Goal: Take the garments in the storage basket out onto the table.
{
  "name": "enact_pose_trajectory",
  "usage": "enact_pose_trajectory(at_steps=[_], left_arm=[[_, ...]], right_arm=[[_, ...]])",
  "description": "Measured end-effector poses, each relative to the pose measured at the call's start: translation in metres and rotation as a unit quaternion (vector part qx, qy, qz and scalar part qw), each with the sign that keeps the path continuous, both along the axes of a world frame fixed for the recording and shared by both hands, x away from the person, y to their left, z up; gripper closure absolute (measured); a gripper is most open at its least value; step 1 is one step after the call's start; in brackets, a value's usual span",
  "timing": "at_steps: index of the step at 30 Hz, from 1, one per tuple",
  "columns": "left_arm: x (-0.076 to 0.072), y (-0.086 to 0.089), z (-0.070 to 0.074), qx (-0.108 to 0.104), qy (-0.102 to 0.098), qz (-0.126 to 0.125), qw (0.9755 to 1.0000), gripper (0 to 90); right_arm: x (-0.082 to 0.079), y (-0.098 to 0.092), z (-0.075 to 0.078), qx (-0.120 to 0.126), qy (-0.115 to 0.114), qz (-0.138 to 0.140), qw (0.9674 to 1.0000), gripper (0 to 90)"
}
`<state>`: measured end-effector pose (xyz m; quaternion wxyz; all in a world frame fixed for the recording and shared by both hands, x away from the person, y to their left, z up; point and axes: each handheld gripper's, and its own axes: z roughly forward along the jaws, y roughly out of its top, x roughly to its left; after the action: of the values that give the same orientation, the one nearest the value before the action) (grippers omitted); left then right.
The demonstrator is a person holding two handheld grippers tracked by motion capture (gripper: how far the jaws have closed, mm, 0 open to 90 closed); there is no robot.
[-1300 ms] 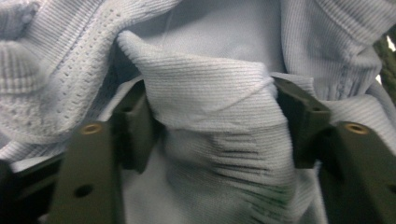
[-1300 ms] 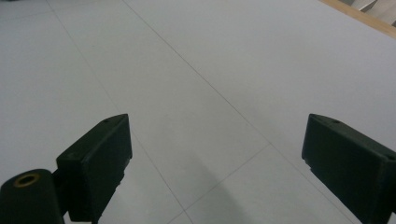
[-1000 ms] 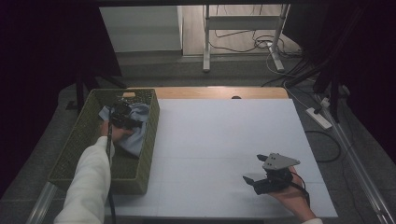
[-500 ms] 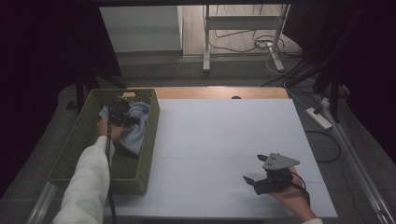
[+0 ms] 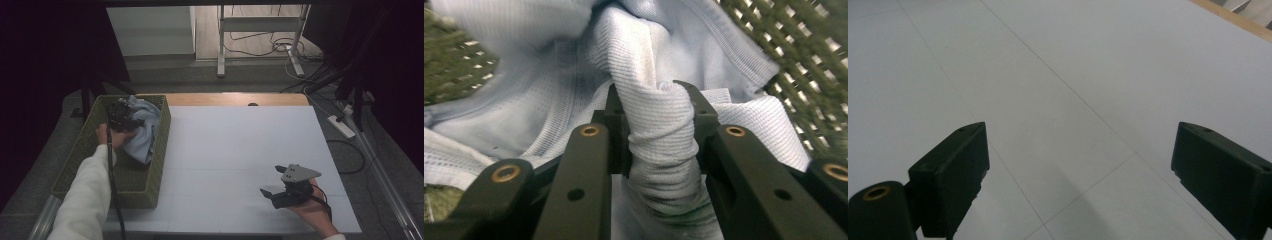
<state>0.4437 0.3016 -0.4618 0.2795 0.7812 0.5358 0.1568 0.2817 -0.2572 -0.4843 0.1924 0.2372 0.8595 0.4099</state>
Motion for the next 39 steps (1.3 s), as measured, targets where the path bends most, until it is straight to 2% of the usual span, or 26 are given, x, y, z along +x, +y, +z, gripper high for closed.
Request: enact_pose_trajectory(at_steps=[11,17,24,32,39], left_arm=[[-0.017,0.008,0.021,-0.022,-0.041,0.003,0.9989,70.9],[-0.026,0.014,0.032,-0.04,-0.07,0.012,0.9966,70.9],[-0.034,0.019,0.037,-0.051,-0.082,0.017,0.9952,70.9],[-0.044,0.022,0.05,-0.069,-0.112,0.016,0.9912,70.9],[-0.051,0.024,0.057,-0.09,-0.128,0.019,0.9875,70.9]], right_arm=[[0.0,0.001,0.0,-0.001,0.0,0.0,1.0,8.8],[0.0,0.001,0.0,-0.002,0.0,0.001,1.0,8.8],[0.0,0.001,0.0,-0.002,0.0,0.0,1.0,8.8],[0.0,0.001,-0.001,-0.003,0.001,0.001,1.0,8.8],[0.0,0.002,0.0,-0.006,0.001,0.0,1.0,8.8]])
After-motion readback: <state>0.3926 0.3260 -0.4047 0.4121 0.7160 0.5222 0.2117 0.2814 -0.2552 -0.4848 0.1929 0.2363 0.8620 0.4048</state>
